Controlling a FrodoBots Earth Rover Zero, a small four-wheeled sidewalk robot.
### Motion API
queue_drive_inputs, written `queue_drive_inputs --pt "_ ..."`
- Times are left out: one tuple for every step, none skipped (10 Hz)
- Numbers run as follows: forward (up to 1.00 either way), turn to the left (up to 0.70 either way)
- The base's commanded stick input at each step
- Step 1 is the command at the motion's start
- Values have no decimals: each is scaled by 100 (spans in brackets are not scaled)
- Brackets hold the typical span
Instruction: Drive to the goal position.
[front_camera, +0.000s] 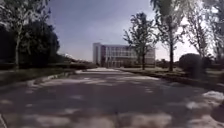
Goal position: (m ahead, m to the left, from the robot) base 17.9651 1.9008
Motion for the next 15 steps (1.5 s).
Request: queue_drive_inputs --pt "69 14" --pt "69 14" --pt "70 14" --pt "70 14" --pt "70 14" --pt "70 14" --pt "70 14" --pt "70 14" --pt "70 14" --pt "70 14" --pt "70 14" --pt "70 14" --pt "70 14" --pt "70 14" --pt "70 14"
